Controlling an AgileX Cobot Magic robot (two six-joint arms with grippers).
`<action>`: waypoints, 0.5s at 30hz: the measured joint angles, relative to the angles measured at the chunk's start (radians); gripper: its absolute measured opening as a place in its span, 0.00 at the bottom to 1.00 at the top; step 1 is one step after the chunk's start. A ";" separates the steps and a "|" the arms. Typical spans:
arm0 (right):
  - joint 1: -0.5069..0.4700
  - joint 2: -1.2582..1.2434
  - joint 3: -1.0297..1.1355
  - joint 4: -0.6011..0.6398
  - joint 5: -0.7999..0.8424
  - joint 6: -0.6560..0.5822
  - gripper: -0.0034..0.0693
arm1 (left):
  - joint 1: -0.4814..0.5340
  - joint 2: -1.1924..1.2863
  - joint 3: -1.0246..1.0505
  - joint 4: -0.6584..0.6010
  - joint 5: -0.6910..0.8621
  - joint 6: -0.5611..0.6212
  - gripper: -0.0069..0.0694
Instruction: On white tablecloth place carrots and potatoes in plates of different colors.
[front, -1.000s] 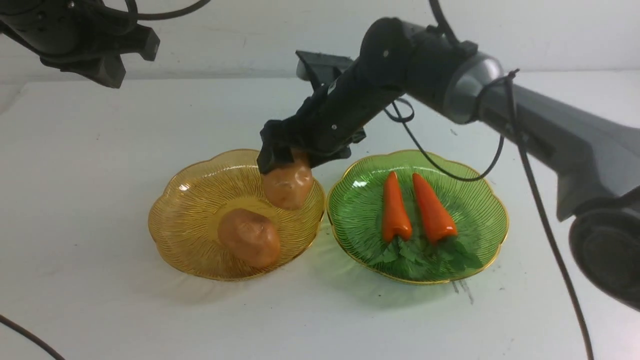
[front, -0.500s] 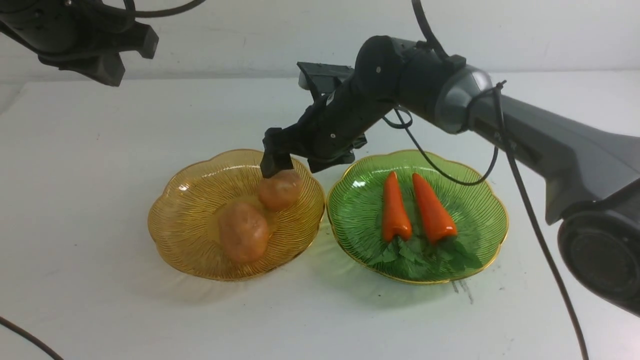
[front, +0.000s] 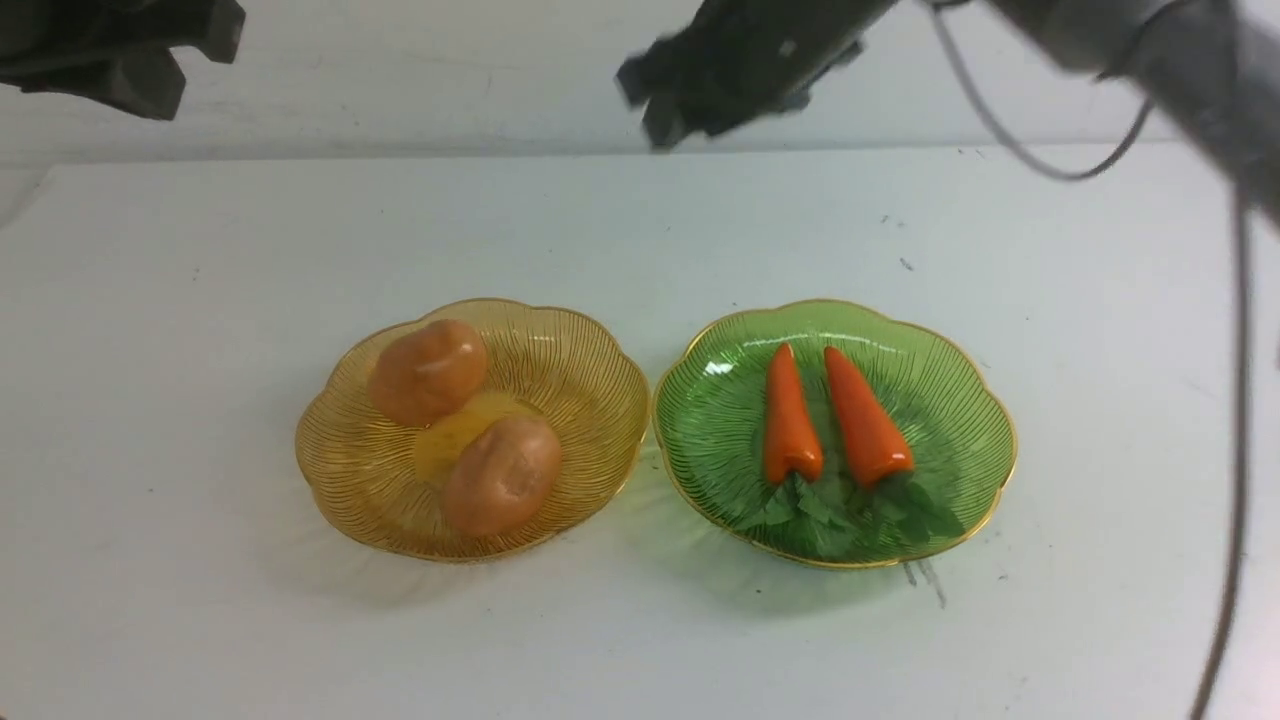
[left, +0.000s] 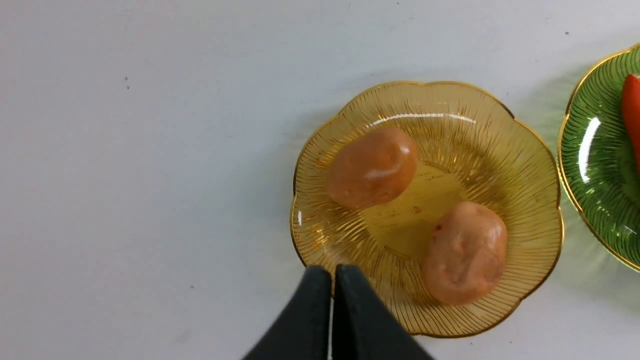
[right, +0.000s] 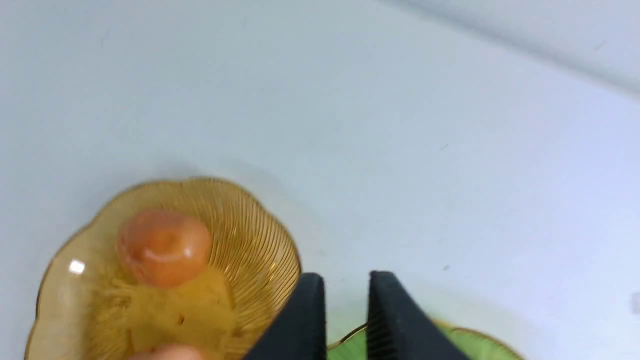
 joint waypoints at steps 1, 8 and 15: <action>-0.015 -0.064 -0.003 -0.021 0.002 0.000 0.22 | 0.000 -0.035 0.027 0.000 0.001 0.000 0.09; -0.119 -0.434 0.002 -0.149 0.024 0.040 0.03 | 0.000 -0.329 0.291 0.006 0.000 -0.008 0.09; -0.137 -0.861 0.382 -0.271 0.025 0.104 0.03 | 0.000 -0.588 0.592 0.006 -0.127 -0.062 0.09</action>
